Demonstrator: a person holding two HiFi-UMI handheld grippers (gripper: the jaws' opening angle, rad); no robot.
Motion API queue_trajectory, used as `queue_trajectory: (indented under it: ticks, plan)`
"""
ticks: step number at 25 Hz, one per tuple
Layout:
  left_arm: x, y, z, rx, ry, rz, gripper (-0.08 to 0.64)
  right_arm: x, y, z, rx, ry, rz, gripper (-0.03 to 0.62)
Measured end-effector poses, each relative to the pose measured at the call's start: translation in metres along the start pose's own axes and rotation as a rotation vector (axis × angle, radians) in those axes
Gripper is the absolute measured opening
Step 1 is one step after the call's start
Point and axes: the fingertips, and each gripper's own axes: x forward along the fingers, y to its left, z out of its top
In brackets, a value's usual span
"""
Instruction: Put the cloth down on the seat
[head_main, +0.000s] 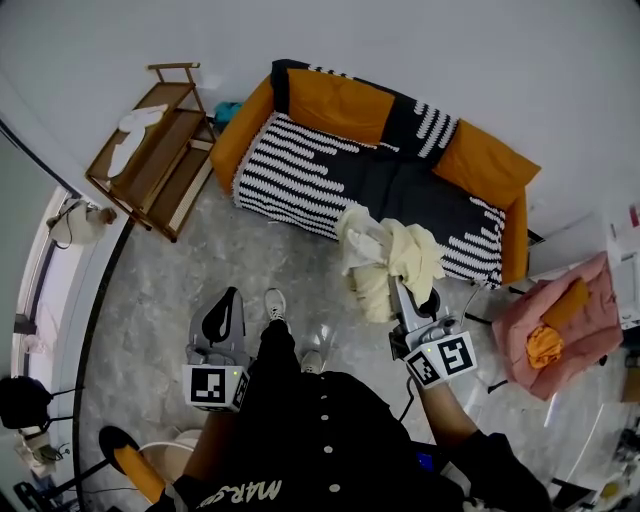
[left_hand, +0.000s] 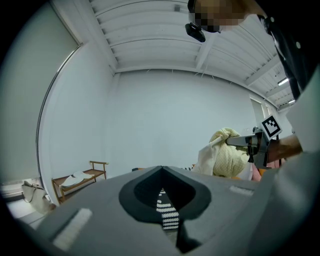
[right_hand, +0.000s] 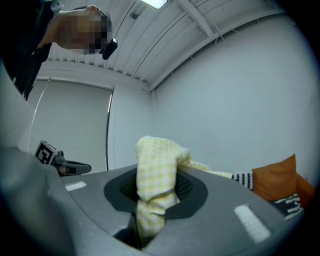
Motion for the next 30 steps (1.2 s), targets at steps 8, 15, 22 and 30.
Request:
queue_trajectory:
  ticks: [8, 15, 22, 30]
  plan:
    - [0.029, 0.012, 0.001, -0.011, 0.003, -0.002, 0.0, 0.032, -0.015, 0.005, 0.003, -0.015, 0.004, 0.112]
    - [0.056, 0.031, 0.002, -0.016, 0.003, 0.017, 0.0, 0.068, -0.026, 0.005, 0.001, -0.01, 0.012, 0.112]
    - [0.093, 0.052, 0.005, -0.028, 0.012, 0.021, 0.0, 0.105, -0.04, 0.005, 0.004, -0.003, 0.007, 0.112]
    - [0.147, 0.079, 0.016, -0.015, 0.01, -0.022, 0.0, 0.15, -0.057, 0.007, 0.008, -0.003, -0.029, 0.112]
